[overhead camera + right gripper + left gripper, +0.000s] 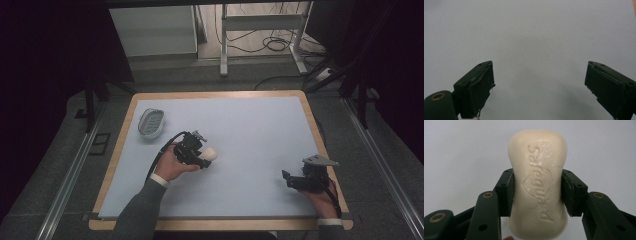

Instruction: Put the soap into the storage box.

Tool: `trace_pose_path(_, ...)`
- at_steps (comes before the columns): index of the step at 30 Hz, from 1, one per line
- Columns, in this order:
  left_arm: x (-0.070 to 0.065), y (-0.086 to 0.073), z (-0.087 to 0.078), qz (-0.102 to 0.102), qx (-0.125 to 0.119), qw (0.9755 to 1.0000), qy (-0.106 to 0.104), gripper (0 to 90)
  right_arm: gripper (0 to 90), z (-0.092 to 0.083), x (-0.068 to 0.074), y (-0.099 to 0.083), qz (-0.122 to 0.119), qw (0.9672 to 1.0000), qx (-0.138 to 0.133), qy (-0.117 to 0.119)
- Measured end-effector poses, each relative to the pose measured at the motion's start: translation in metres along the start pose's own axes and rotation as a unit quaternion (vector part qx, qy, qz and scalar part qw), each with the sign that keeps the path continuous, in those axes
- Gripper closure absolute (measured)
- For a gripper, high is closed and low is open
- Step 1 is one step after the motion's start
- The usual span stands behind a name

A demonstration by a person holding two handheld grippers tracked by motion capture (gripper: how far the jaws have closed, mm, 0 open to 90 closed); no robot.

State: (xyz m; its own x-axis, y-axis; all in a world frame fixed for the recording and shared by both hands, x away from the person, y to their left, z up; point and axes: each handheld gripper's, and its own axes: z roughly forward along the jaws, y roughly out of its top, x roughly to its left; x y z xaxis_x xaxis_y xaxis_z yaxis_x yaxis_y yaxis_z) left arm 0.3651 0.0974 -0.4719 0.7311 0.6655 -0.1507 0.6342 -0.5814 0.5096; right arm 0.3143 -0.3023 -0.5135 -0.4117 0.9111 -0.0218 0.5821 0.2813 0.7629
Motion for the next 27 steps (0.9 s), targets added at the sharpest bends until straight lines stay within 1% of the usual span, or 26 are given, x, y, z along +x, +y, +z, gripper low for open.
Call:
trace_pose_path(6,0.011,-0.001,-0.007,-0.011,-0.003,0.9999,0.009,49.6,8.6,-0.002,-0.002,0.001,0.006,1.0000,-0.005,-0.001)
trace_pose_path(11,0.021,-0.004,-0.013,-0.019,-0.010,0.9997,0.016,49.6,8.6,-0.002,-0.001,0.001,0.007,1.0000,-0.004,0.001)
trace_pose_path(15,0.027,-0.006,-0.017,-0.023,-0.018,0.9994,0.019,49.5,8.6,-0.002,0.001,0.002,0.003,1.0000,-0.006,0.002)
trace_pose_path(20,0.035,-0.008,-0.019,-0.029,-0.021,0.9991,0.022,49.6,8.5,-0.001,0.002,0.002,0.000,1.0000,-0.003,0.003)
trace_pose_path(22,0.039,-0.010,-0.022,-0.033,-0.024,0.9988,0.025,49.6,8.5,0.000,0.002,0.002,-0.001,1.0000,-0.003,0.003)
trace_pose_path(24,0.045,-0.012,-0.024,-0.041,-0.033,0.9981,0.032,49.6,8.5,0.000,0.002,0.002,0.000,1.0000,-0.001,0.003)
trace_pose_path(27,0.051,-0.015,-0.028,-0.049,-0.034,0.9976,0.034,49.6,8.6,0.001,0.002,0.002,0.001,1.0000,-0.002,0.004)
